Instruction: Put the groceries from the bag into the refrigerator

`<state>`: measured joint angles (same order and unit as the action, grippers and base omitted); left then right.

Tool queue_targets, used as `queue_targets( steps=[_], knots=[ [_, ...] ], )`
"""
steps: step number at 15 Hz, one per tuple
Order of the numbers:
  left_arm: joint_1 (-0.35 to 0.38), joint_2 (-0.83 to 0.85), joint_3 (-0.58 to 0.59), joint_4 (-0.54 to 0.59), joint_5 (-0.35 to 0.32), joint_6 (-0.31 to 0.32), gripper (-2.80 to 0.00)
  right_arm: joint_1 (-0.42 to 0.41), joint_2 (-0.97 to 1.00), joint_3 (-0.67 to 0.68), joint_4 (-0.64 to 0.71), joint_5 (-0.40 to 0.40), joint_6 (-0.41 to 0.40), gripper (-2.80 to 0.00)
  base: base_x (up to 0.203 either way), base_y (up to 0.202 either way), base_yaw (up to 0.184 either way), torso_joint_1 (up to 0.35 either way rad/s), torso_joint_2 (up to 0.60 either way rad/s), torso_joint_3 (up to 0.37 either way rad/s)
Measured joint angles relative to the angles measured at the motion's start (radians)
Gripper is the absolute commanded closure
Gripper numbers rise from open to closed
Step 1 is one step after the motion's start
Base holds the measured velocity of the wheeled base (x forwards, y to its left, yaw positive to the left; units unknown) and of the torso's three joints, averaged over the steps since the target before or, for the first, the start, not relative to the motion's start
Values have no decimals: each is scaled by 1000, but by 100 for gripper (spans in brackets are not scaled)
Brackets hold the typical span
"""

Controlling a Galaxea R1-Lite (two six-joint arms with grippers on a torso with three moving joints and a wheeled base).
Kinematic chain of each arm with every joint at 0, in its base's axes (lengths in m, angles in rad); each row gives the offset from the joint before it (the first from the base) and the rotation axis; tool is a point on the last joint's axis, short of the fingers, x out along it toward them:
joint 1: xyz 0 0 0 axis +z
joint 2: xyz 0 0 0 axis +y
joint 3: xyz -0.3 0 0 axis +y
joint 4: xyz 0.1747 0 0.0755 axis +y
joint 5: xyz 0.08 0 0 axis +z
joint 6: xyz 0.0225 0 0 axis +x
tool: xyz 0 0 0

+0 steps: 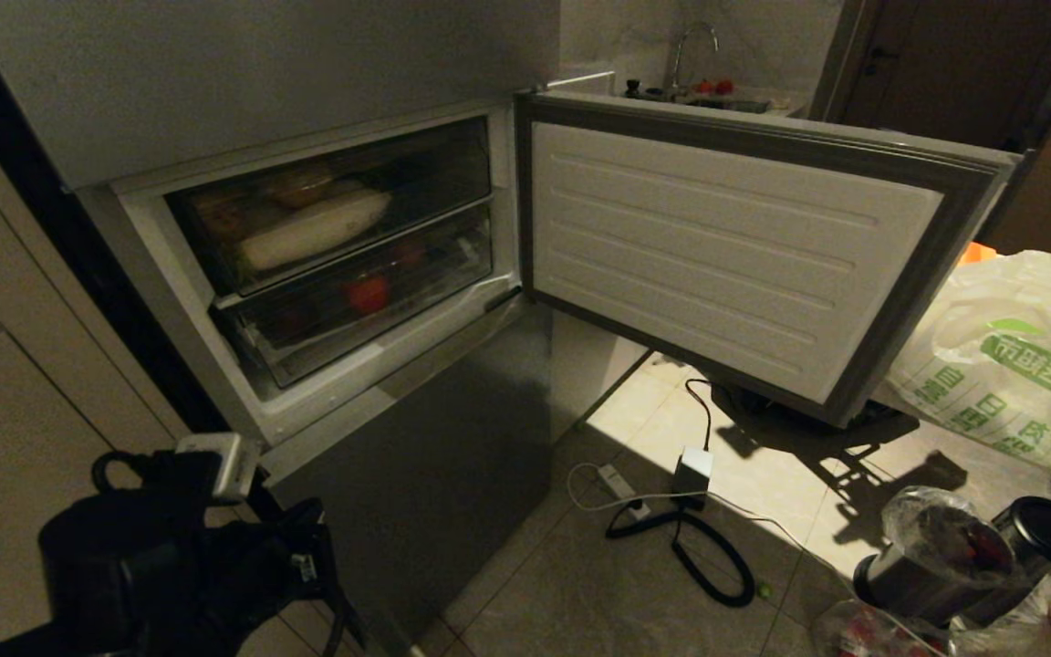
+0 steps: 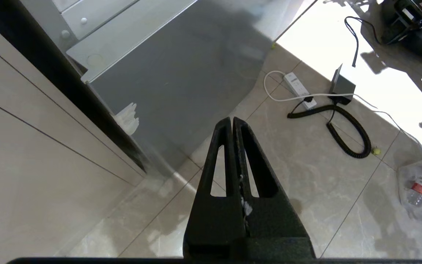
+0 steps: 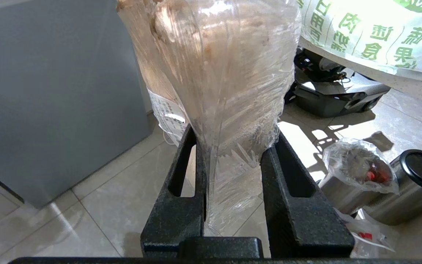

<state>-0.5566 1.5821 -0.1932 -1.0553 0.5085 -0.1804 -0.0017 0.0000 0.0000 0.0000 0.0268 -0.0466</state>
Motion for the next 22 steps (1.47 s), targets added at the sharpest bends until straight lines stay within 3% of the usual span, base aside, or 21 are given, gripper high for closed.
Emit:
queue_targets(
  steps=[14,22],
  knots=[
    [-3,66,-65,2,-10,27,0,0,0,0,-1,0,-3,0,0,0,0,0,0,0],
    [-3,81,-71,1,-11,27,0,0,0,0,-1,0,-3,0,2,-9,153,2,2,3]
  ],
)
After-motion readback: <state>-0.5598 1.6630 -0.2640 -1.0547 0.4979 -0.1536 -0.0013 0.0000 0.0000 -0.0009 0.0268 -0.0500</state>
